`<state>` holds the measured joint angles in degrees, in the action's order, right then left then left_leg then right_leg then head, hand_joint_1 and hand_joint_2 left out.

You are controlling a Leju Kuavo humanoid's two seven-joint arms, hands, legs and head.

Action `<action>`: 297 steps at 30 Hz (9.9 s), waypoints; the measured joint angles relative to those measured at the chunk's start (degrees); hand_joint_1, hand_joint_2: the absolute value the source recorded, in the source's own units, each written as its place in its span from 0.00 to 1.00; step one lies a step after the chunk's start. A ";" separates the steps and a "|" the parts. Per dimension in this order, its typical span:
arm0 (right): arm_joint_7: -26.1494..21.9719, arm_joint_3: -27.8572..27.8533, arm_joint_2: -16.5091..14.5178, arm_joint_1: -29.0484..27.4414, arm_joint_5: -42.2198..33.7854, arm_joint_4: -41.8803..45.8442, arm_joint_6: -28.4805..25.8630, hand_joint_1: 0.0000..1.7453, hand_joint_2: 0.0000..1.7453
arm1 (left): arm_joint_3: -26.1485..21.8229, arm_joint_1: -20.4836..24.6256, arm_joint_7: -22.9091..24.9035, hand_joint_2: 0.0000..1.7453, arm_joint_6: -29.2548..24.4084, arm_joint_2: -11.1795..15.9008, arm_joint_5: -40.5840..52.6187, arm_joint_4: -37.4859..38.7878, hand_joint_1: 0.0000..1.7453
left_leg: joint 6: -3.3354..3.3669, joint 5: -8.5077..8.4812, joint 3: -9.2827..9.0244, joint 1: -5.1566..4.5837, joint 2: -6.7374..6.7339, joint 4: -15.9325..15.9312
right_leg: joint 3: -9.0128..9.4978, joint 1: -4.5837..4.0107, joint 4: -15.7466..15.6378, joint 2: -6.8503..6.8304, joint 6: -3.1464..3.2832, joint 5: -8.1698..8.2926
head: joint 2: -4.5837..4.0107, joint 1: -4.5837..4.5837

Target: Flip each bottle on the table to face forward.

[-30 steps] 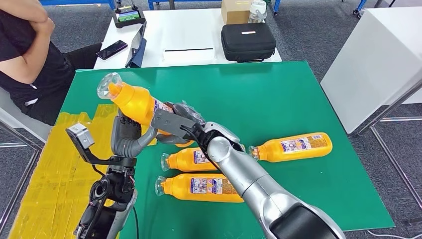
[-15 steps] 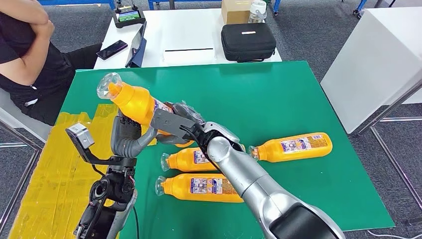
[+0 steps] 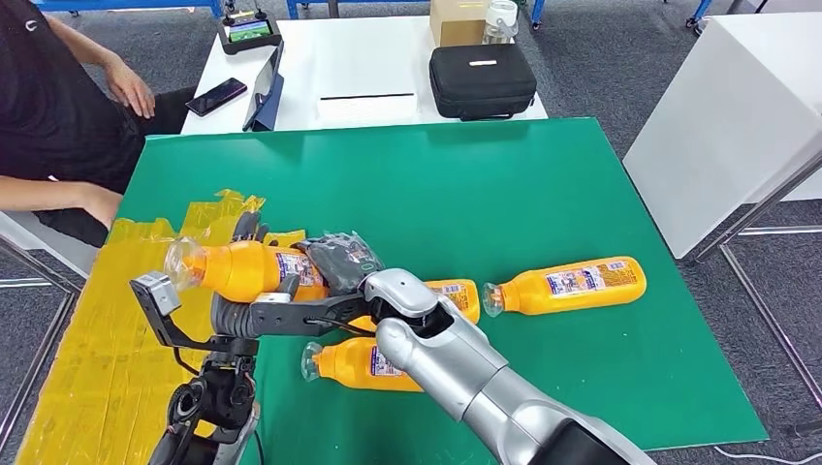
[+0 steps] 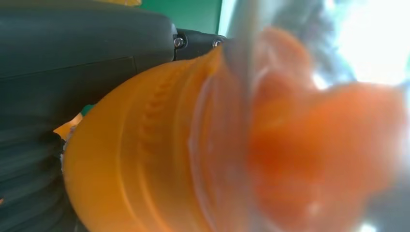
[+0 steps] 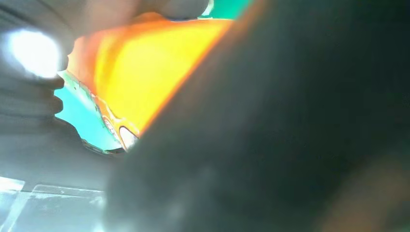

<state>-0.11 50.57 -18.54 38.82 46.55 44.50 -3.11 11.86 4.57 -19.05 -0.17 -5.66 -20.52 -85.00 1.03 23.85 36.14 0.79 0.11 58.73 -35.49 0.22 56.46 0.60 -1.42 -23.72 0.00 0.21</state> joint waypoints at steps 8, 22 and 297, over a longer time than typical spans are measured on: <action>0.47 1.23 1.30 -0.82 0.25 2.66 0.26 1.00 1.00 | 0.00 -0.42 -1.28 1.00 1.60 0.00 -2.88 0.00 1.00 | 0.00 0.00 0.02 0.00 -0.02 0.00 | -0.03 0.00 0.00 0.01 0.00 0.01 | 0.00 0.01; 1.00 1.75 1.74 -0.94 -1.27 4.10 2.10 1.00 1.00 | -0.08 -0.49 -2.76 1.00 2.08 -0.44 -6.38 0.00 1.00 | 0.00 0.00 0.05 0.00 -0.04 0.00 | -0.06 0.00 0.00 0.02 0.00 0.01 | 0.00 0.01; -11.14 -17.19 23.13 -21.52 -17.52 38.22 -12.85 0.00 0.00 | -15.89 -3.17 -19.87 1.00 -39.79 3.08 51.06 -9.11 1.00 | -0.09 -0.15 0.41 0.03 0.10 -0.05 | -0.31 -0.05 0.00 -0.10 0.21 0.16 | 0.00 0.00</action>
<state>-11.25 33.38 4.60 17.30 29.03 82.71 -15.96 -4.03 1.40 -38.92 -39.96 -2.58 30.55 -94.11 0.94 23.70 36.55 0.82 0.21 58.68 -35.80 0.17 56.46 0.50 -1.20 -23.56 0.00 0.21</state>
